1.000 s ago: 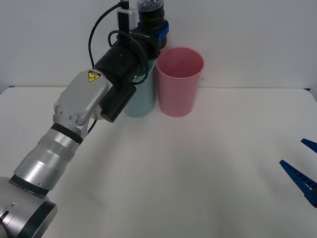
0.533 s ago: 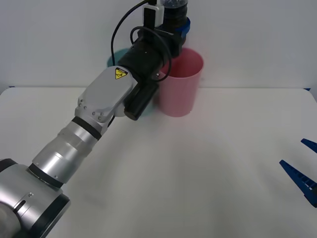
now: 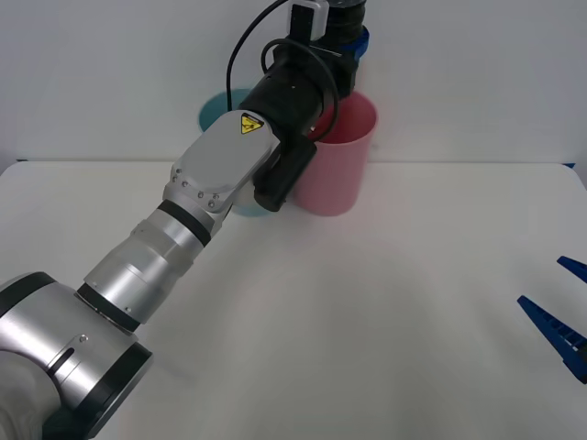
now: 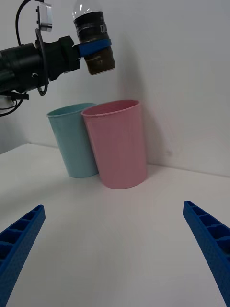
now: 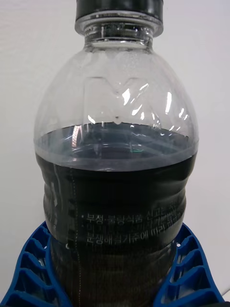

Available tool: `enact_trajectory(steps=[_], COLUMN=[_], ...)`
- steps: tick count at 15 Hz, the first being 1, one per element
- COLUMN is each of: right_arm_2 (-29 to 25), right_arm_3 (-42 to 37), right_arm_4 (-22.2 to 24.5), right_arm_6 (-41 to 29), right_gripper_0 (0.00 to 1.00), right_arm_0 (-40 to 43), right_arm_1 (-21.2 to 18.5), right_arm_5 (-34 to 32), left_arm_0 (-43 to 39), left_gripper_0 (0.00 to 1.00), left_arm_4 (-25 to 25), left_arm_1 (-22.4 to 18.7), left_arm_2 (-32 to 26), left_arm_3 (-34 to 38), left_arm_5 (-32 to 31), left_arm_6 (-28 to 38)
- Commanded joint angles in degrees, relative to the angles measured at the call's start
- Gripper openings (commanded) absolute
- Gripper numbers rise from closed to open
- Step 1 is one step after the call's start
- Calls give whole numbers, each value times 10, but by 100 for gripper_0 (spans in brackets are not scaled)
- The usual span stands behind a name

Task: Grasp the object on the table and drop it into the matching bin: aluminum can to the light blue bin, PET bottle to the pink bin.

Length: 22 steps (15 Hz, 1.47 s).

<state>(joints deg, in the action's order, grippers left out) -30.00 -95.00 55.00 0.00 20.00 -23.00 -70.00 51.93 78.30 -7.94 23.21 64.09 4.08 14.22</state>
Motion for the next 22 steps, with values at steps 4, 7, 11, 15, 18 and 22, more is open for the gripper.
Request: enact_trajectory(steps=[4, 7, 11, 15, 18, 22], right_arm_2=[0, 0, 0, 0, 0, 0], right_arm_3=[0, 0, 0, 0, 0, 0], right_arm_4=[0, 0, 0, 0, 0, 0], right_arm_6=[0, 0, 0, 0, 0, 0], right_gripper_0=[100, 100, 100, 100, 100, 100], right_arm_0=[0, 0, 0, 0, 0, 0], right_arm_1=[0, 0, 0, 0, 0, 0], right_arm_5=[0, 0, 0, 0, 0, 0], left_arm_0=[-1, -1, -2, -3, -3, -10], left_gripper_0=[0, 0, 85, 100, 100, 100], left_arm_4=[-1, 4, 13, 19, 17, -19], left_arm_1=[-1, -1, -1, -1, -1, -4], left_arm_2=[-1, -1, 0, 2, 3, 2], left_arm_3=[0, 0, 0, 0, 0, 6], left_arm_5=[2, 4, 4, 1, 1, -4], left_arm_6=[-4, -4, -3, -2, 1, 1])
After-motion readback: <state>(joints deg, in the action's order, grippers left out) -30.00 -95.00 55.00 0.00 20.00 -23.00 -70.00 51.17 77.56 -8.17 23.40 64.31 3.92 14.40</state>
